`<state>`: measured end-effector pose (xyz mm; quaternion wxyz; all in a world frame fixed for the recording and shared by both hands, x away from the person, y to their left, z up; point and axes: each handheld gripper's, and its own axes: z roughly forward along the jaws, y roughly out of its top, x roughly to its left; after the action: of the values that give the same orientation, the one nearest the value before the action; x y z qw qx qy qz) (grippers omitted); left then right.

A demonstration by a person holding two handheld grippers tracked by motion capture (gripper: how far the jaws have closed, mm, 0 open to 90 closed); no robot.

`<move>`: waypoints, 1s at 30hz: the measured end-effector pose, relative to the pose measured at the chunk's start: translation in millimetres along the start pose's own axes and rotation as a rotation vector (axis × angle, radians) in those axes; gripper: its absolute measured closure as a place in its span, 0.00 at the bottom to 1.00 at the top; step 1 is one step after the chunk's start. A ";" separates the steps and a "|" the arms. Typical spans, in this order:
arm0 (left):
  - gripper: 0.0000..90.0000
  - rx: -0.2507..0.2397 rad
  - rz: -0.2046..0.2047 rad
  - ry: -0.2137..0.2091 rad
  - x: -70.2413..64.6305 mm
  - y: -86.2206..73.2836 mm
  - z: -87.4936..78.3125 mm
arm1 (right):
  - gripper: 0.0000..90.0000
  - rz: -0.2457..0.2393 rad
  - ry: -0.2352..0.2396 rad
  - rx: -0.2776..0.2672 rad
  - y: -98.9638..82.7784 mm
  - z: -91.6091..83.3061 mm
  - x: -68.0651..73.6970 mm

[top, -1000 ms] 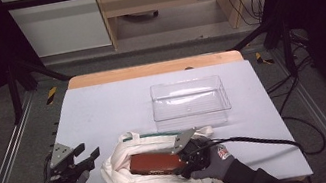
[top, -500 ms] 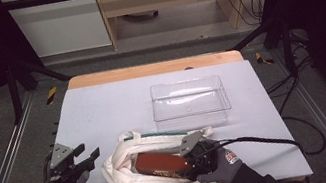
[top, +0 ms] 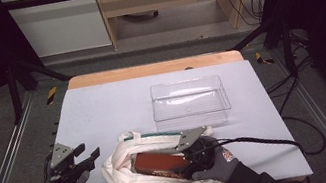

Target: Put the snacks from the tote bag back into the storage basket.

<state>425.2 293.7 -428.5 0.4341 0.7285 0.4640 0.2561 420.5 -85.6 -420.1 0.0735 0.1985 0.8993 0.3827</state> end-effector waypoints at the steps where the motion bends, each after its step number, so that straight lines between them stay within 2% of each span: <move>1: 0.45 0.002 0.001 0.000 0.1 0.0 0.2 | 0.33 -0.001 0.004 0.028 0.2 4.4 -1.8; 9: 0.45 0.003 0.002 -0.001 0.3 0.0 0.5 | 0.37 0.005 0.032 0.067 0.8 7.5 -3.1; 15: 0.45 0.003 0.004 -0.002 0.2 0.1 0.5 | 0.44 -0.013 0.048 0.143 -3.7 18.1 -2.2; 24: 0.45 0.008 0.009 -0.002 -0.2 0.1 1.3 | 0.48 -0.015 0.070 0.156 -2.1 17.3 -3.7; 27: 0.45 0.009 0.006 -0.001 0.6 -0.1 1.1 | 0.48 -0.009 0.072 0.159 -0.5 12.4 -4.4; 30: 0.45 0.008 0.004 0.000 0.9 -0.2 0.9 | 0.48 -0.025 0.068 0.150 1.0 6.1 -4.2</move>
<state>426.2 294.2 -429.2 0.4308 0.7310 0.4635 0.2552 426.4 -82.7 -423.7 0.0324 0.1790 0.9298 0.3199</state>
